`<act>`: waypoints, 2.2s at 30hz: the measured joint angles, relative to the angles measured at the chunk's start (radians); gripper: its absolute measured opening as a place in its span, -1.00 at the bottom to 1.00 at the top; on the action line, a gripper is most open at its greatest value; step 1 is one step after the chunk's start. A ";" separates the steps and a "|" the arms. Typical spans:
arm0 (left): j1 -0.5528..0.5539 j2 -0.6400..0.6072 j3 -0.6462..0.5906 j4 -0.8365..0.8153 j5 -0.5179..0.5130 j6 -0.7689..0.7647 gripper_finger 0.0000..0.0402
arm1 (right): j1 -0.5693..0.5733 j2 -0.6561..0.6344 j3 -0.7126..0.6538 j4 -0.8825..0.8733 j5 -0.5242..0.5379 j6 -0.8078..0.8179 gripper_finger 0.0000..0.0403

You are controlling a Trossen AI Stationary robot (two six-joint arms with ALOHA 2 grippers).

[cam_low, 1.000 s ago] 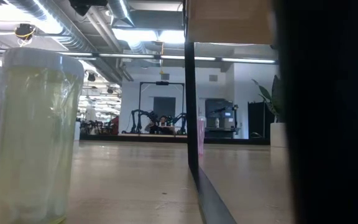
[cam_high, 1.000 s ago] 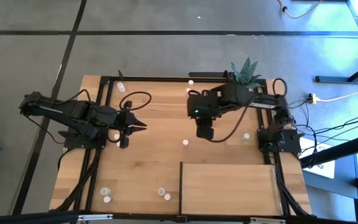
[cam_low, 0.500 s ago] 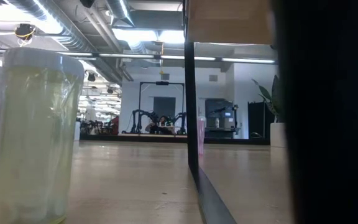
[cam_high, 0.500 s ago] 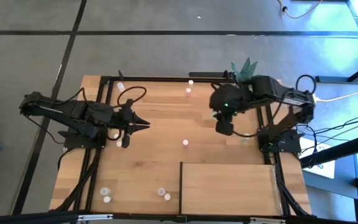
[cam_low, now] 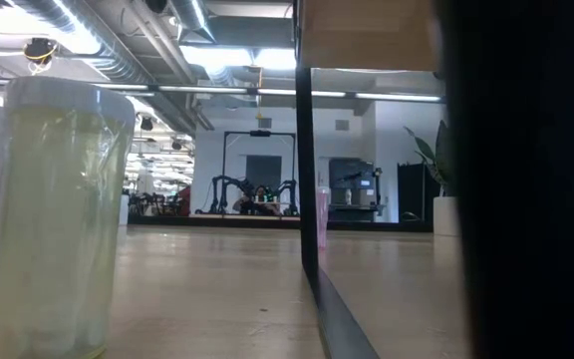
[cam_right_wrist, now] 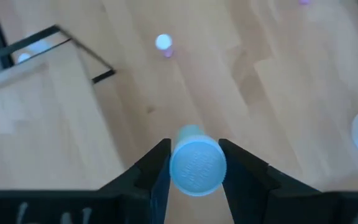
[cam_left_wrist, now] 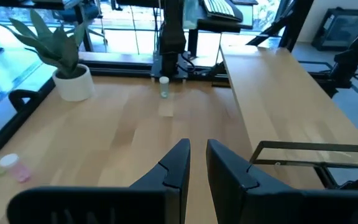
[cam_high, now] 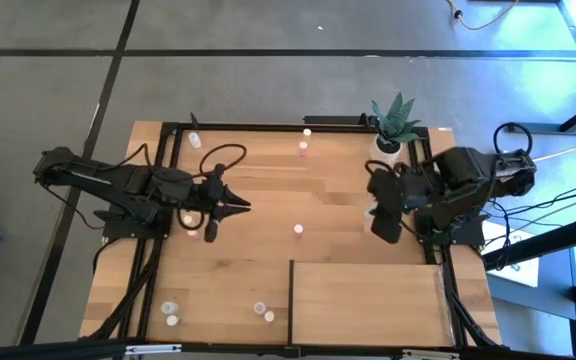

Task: Pick and place medicine bottles onto shelf by color
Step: Put the top left blue pill bottle on the shelf

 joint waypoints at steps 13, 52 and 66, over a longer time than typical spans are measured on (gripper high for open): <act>-0.027 0.113 0.000 0.182 0.141 0.000 -0.76 | 0.183 0.002 0.000 -0.001 -0.001 -0.007 -0.36; -0.162 0.203 0.000 0.418 0.204 0.001 -0.76 | 0.474 0.154 -0.009 -0.001 -0.161 -0.036 -0.36; -0.161 0.412 0.313 0.180 0.181 0.051 -0.76 | 0.493 0.144 -0.009 -0.002 -0.069 -0.117 -0.36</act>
